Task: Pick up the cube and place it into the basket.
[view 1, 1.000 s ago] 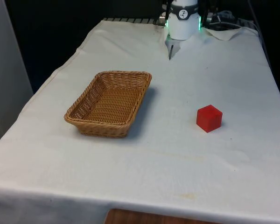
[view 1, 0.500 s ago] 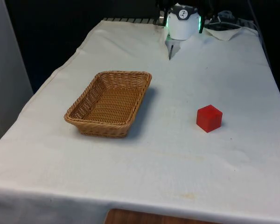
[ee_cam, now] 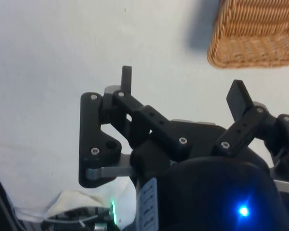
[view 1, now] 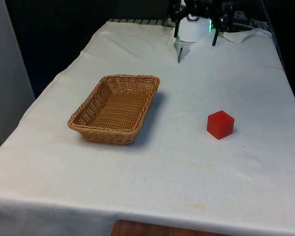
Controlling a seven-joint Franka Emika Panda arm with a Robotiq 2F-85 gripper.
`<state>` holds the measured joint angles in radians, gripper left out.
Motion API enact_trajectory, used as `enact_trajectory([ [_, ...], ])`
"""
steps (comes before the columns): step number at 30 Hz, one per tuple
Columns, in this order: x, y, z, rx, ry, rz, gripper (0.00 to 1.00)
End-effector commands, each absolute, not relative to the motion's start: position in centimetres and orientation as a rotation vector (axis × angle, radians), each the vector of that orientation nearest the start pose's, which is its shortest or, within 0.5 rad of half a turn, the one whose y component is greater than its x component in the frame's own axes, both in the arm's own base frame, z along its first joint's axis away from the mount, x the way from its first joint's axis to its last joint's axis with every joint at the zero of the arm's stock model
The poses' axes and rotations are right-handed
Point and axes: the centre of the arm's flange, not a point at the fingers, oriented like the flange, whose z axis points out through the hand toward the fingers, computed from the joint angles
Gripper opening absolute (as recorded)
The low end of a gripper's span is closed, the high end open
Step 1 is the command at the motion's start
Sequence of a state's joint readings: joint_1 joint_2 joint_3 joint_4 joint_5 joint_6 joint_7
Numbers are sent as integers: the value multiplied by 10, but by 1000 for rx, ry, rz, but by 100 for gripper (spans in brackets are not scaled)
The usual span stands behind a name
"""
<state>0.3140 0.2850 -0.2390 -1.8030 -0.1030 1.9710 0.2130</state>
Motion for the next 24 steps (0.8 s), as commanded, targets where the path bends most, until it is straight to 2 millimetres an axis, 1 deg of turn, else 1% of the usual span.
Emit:
enact_trajectory([
  [1,619,52,384,-3309,148,126,100],
  [6,630,60,377,-3310,151,71,100],
  [7,628,58,378,-3311,149,83,100],
  [11,634,65,372,-3308,152,37,100],
  [15,637,71,362,-3303,156,13,100],
  [16,635,69,364,-3307,150,28,100],
  [19,640,77,353,-3298,161,-8,100],
  [23,642,84,345,-3294,164,-28,100],
  [24,641,80,347,-3301,160,-14,100],
])
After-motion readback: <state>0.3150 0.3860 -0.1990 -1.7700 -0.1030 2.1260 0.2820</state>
